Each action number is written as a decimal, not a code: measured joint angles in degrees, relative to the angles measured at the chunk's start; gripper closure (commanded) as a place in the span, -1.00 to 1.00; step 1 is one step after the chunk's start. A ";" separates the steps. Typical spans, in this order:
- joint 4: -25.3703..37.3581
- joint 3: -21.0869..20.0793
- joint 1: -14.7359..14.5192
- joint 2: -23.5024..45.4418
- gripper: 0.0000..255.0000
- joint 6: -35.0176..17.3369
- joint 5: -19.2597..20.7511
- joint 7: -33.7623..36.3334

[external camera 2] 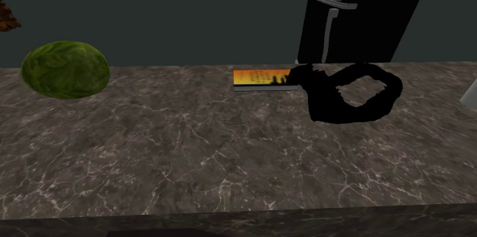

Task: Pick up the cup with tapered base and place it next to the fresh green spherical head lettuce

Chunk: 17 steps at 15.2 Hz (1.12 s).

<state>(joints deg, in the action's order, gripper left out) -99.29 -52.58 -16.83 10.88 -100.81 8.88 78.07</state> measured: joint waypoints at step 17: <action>-9.43 1.40 -0.94 4.04 1.00 -11.82 3.85 2.65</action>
<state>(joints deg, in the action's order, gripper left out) -108.72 -51.18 -17.77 14.92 -112.63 12.73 80.73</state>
